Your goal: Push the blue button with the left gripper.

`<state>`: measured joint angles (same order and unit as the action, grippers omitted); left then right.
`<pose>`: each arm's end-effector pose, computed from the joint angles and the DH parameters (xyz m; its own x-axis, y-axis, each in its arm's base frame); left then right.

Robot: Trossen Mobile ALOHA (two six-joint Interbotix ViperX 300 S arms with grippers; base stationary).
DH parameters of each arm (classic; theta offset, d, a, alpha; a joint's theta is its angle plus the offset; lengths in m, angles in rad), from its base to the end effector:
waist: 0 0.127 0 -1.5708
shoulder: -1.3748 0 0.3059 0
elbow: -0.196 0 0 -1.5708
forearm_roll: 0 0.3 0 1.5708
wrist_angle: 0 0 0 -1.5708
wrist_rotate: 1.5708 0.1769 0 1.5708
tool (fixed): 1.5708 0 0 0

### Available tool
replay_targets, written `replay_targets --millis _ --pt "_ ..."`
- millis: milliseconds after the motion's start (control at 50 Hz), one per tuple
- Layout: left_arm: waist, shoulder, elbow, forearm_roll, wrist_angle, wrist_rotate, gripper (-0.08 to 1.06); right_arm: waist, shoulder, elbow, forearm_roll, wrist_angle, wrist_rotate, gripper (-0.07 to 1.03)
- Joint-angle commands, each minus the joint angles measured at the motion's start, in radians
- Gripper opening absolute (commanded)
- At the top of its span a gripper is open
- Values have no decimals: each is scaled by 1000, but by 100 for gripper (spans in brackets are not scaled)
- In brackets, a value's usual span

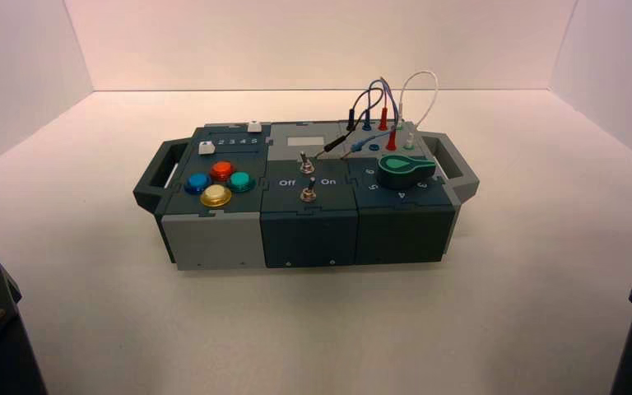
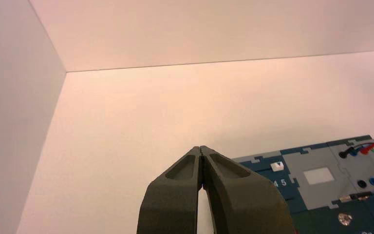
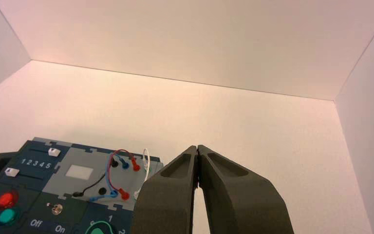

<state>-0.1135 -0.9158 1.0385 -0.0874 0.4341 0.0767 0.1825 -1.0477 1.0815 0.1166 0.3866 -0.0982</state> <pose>0.2440 -0.0343 0.2271 0.8395 -0.1327 -0.5269 0.1428 0.9895 -0.0216 0.2259 0.0496 0.2466 0.8899 0.2088 -0.4056 -0.2168 0.9759 0.0268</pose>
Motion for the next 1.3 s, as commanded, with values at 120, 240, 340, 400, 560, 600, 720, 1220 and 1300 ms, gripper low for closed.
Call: replay_targets --millis 120,240,340,400,560,600,720,1220,1300 --pt "-11 8 -31 2 2 2 -3 3 9 -17 3 -3 2 -2" --pt "-12 12 -34 2 11 0 -3 3 9 -17 3 -2 2 -2" --pt "-34 12 -49 0 49 0 -3 3 9 -15 3 -2 2 -2" --pt "-58 15 -66 2 98 0 -3 3 9 -15 3 2 5 -2" --pt "-143 28 -101 -2 270 -15 -3 3 15 -14 6 5 9 -2" --pt "-160 31 -107 -2 305 -20 -3 3 20 -14 5 8 9 -2" --pt "-204 34 -112 -2 387 -21 -3 3 34 -17 5 9 9 -2" --pt "-310 144 -110 -40 451 -17 -3 3 120 -38 5 32 9 -2" --pt "-328 207 -110 -40 451 -8 -3 3 120 -38 5 35 9 -2"
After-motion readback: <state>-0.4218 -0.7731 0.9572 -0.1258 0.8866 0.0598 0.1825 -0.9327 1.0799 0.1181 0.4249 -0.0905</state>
